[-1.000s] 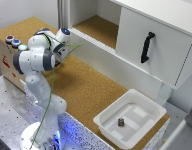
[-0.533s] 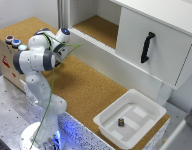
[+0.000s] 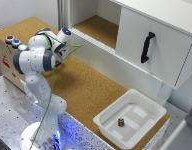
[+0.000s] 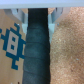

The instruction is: Grasp the handle of the drawer and open it

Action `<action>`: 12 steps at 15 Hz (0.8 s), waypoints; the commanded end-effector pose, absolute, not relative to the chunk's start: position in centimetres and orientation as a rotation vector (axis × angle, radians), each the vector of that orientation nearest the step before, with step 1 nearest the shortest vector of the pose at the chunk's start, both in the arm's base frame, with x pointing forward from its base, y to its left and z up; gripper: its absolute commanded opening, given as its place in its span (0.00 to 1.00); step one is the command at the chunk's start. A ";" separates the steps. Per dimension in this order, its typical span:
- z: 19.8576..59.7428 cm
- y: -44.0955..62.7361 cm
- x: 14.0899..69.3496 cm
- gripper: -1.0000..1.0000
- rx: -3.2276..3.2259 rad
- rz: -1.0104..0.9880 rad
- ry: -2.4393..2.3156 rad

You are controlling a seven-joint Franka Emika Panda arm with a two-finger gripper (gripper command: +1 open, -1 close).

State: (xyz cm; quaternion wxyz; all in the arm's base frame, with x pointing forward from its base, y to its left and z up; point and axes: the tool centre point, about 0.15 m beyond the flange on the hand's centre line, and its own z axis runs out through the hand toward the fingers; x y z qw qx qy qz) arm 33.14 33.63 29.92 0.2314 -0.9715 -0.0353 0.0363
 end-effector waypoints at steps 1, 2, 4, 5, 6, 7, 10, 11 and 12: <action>28.3 29.0 32.2 0.00 -2.592 0.098 -0.121; 28.1 28.4 32.2 0.00 -2.592 0.098 -0.112; 27.8 27.2 32.4 0.00 -2.586 0.085 -0.084; 27.8 26.7 32.5 0.00 -2.583 0.074 -0.069; 27.8 26.3 32.5 0.00 -2.581 0.065 -0.057; 27.8 25.9 32.5 0.00 -2.583 0.056 -0.048; 27.7 24.5 32.5 0.00 -2.595 0.017 -0.023; 27.6 23.8 32.4 0.00 -2.598 0.005 -0.005; 27.5 23.3 32.4 0.00 -2.604 0.001 0.010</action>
